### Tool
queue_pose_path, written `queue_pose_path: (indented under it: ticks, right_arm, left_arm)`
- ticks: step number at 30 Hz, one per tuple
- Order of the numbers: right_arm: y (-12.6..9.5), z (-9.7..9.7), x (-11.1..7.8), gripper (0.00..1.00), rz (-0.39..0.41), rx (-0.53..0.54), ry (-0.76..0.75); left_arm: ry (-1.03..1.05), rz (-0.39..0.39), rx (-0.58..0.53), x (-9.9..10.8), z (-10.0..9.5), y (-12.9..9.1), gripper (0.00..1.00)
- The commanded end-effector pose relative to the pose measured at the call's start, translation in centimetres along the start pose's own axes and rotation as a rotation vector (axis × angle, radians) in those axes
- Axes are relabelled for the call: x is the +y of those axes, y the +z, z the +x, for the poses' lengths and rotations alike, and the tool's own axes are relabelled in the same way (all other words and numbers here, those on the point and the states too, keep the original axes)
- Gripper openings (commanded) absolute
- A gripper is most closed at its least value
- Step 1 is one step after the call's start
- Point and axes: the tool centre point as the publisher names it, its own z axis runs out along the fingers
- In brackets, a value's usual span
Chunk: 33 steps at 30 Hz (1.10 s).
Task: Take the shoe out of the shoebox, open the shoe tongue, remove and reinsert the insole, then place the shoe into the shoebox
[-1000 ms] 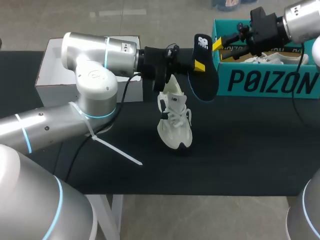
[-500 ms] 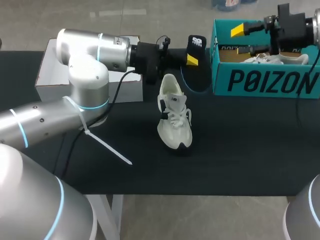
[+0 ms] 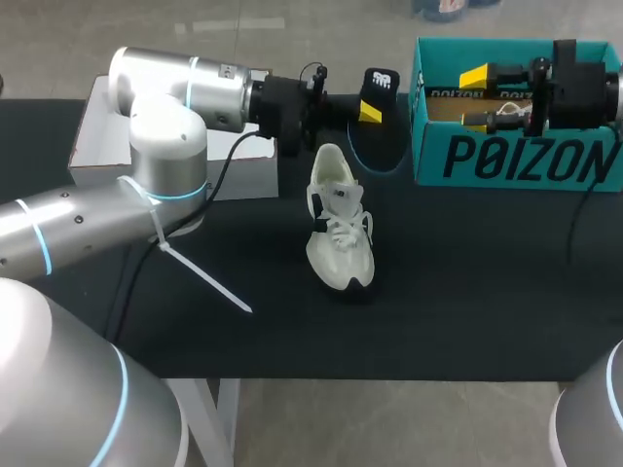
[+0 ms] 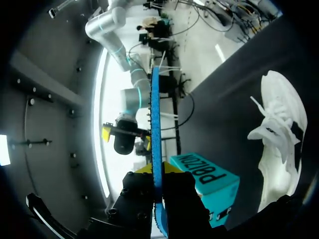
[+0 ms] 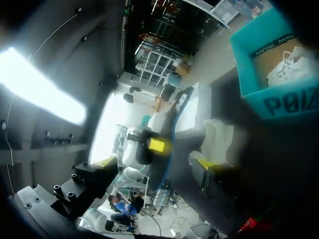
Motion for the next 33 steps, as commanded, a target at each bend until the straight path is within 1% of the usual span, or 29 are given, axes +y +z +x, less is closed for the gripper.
queue_pose_path:
  ticks: [1,3,13,17,27,33]
  right_arm:
    - [0.5,-0.8,0.3,1.0,0.001,0.019,0.008]
    - [0.3,-0.7,0.5,1.0,0.0,0.02,0.007]
    - [-0.6,-0.6,0.7,1.0,0.005,-0.011,-0.035]
    - [-1.0,-1.2,0.4,1.0,0.003,-0.023,-0.036]
    - [-1.0,-2.4,-0.2,1.0,-0.013,-0.045,-0.053]
    - [-0.7,-2.6,-0.5,1.0,-0.014,-0.047,-0.043]
  left_arm:
    - [-0.005,0.0,0.01,0.2,0.0,0.1,0.0]
    - [-0.027,-0.013,0.016,0.2,0.0,0.1,0.0]
    - [-0.027,-0.013,0.016,0.2,0.0,0.1,0.0]
    - [-0.027,-0.013,0.016,0.2,0.0,0.1,0.0]
    - [-0.027,-0.013,0.016,0.2,0.0,0.1,0.0]
    - [-0.027,-0.013,0.016,0.2,0.0,0.1,0.0]
